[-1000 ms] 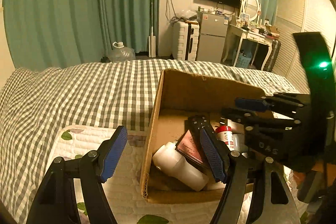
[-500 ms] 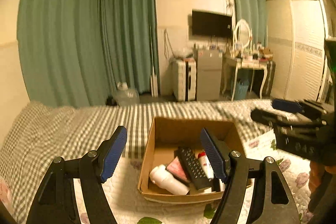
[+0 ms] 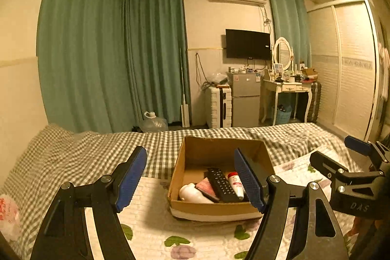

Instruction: Organize rigid objects

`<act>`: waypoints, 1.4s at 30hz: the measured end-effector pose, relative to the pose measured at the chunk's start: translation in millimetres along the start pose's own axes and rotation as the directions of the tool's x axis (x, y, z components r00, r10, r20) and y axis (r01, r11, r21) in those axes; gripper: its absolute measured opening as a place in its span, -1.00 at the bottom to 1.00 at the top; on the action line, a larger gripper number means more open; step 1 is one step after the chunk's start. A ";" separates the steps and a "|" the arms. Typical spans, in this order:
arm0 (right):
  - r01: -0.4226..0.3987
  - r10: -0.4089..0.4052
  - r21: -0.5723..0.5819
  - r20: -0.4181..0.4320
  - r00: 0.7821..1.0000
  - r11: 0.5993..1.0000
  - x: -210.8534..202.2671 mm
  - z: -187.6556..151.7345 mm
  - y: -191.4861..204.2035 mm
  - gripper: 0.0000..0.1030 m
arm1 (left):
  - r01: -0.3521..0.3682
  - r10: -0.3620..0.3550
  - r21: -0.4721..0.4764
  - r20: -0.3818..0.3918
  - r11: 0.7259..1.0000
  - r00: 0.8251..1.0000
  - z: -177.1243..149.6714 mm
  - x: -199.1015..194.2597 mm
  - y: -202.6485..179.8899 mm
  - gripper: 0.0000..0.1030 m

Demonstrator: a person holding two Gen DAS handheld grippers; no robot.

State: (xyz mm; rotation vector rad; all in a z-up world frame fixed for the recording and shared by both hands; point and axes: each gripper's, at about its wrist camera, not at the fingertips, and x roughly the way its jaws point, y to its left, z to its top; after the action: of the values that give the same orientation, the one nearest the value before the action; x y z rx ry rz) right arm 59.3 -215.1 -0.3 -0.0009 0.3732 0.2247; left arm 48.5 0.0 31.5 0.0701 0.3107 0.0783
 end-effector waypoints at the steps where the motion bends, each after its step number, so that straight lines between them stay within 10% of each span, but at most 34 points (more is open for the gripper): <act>1: -0.008 0.008 -0.003 0.000 1.000 1.000 1.7 -3.6 0.8 0.99 | 0.003 -0.003 -0.002 -0.007 1.000 1.000 -3.2 1.0 -0.6 0.49; 42: 0.016 -0.016 0.002 -0.007 1.000 1.000 9.5 -12.9 2.2 0.99 | -0.004 0.003 -0.009 -0.091 1.000 0.996 -35.0 5.9 0.7 0.49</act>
State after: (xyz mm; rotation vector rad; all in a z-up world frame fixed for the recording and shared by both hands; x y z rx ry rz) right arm 62.8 -211.4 -15.7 -0.0025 0.3806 0.2088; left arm 43.3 3.2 -3.5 0.0581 0.4012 0.0861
